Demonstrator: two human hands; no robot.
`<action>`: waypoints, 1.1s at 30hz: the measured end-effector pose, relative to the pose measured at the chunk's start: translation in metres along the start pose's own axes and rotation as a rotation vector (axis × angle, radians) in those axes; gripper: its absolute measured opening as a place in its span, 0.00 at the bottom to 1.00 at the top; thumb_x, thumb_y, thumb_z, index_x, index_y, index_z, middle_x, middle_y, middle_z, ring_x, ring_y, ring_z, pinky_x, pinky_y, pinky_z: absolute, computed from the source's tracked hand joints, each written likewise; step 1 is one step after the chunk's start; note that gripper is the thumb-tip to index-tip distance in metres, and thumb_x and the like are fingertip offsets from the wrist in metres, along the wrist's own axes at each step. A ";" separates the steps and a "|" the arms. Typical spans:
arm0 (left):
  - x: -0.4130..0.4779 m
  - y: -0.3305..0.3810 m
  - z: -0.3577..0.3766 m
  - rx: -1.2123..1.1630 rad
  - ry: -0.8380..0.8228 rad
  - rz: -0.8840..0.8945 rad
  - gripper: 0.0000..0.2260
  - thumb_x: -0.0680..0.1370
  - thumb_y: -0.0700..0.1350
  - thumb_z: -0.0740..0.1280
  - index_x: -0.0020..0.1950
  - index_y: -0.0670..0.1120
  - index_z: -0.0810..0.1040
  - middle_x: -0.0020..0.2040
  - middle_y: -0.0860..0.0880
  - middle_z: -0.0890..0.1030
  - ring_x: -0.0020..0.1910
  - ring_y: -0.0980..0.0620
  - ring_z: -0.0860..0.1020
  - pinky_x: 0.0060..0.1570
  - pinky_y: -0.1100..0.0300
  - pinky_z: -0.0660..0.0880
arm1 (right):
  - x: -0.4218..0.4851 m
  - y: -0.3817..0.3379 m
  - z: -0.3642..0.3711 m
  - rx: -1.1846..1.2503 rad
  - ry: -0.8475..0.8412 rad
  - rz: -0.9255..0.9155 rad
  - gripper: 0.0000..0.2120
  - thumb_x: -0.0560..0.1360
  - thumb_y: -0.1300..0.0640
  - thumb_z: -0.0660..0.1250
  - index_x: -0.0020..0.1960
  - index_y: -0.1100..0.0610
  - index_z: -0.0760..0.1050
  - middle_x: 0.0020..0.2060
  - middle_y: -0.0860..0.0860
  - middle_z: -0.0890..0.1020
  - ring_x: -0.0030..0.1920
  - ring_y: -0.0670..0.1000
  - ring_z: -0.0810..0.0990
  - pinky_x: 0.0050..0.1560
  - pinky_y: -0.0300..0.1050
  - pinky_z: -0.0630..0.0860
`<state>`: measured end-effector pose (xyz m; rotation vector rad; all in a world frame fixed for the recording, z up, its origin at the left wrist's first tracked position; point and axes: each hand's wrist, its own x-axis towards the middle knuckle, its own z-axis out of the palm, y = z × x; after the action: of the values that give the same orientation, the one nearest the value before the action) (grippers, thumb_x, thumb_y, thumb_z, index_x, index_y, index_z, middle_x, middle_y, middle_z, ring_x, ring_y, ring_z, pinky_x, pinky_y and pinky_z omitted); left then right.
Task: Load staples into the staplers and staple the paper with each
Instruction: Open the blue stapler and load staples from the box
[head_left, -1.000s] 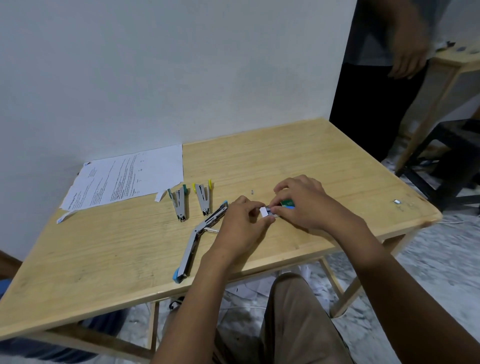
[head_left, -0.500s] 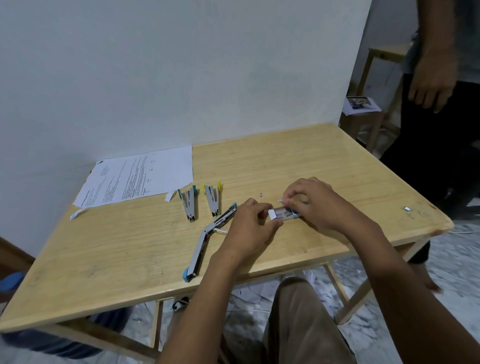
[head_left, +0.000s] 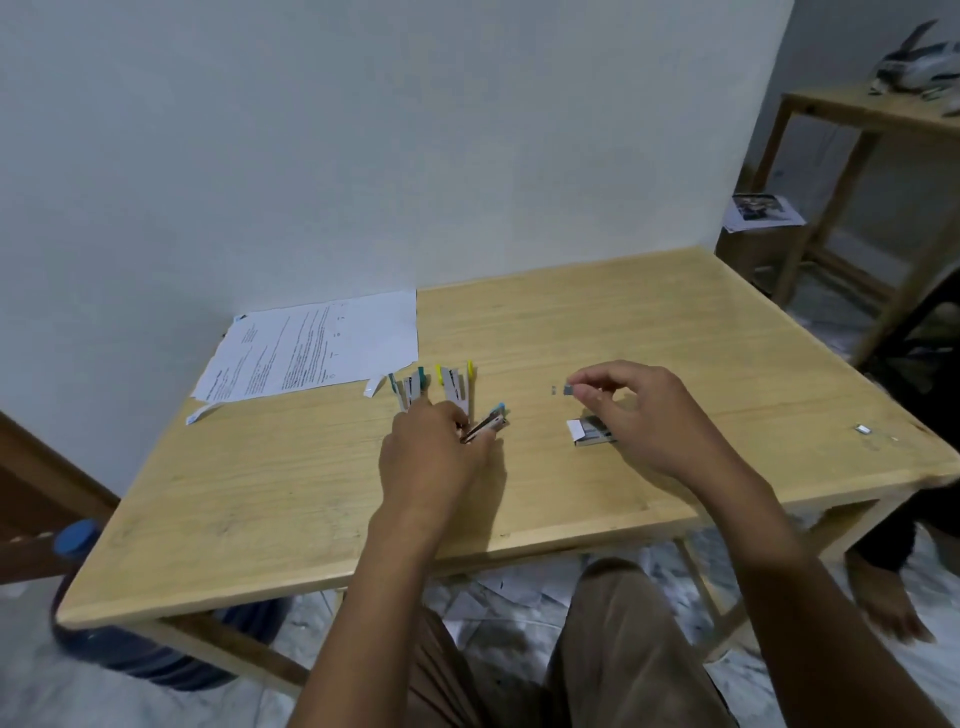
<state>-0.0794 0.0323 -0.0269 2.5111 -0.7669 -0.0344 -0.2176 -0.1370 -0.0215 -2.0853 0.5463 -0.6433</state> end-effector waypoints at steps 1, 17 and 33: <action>0.001 -0.002 -0.001 0.019 -0.040 -0.024 0.15 0.74 0.58 0.70 0.54 0.50 0.83 0.51 0.49 0.80 0.50 0.48 0.77 0.43 0.56 0.72 | 0.000 -0.002 0.005 -0.001 -0.007 -0.009 0.06 0.78 0.53 0.69 0.48 0.42 0.81 0.42 0.41 0.81 0.47 0.42 0.79 0.46 0.29 0.72; 0.002 -0.005 -0.015 -0.869 -0.405 -0.075 0.09 0.79 0.47 0.68 0.51 0.43 0.85 0.38 0.45 0.84 0.31 0.51 0.80 0.33 0.60 0.76 | -0.009 -0.024 0.039 0.009 -0.047 -0.133 0.09 0.78 0.54 0.69 0.56 0.47 0.84 0.46 0.43 0.82 0.49 0.43 0.79 0.49 0.34 0.73; 0.001 -0.022 0.017 -1.529 -0.755 -0.070 0.11 0.79 0.35 0.59 0.58 0.35 0.77 0.41 0.43 0.75 0.35 0.51 0.71 0.31 0.62 0.69 | -0.004 -0.029 0.055 -0.272 -0.151 -0.090 0.11 0.80 0.51 0.65 0.60 0.44 0.81 0.53 0.44 0.81 0.55 0.47 0.77 0.60 0.53 0.73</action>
<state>-0.0699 0.0393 -0.0515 0.9814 -0.5207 -1.1487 -0.1822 -0.0856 -0.0254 -2.4030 0.4770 -0.4778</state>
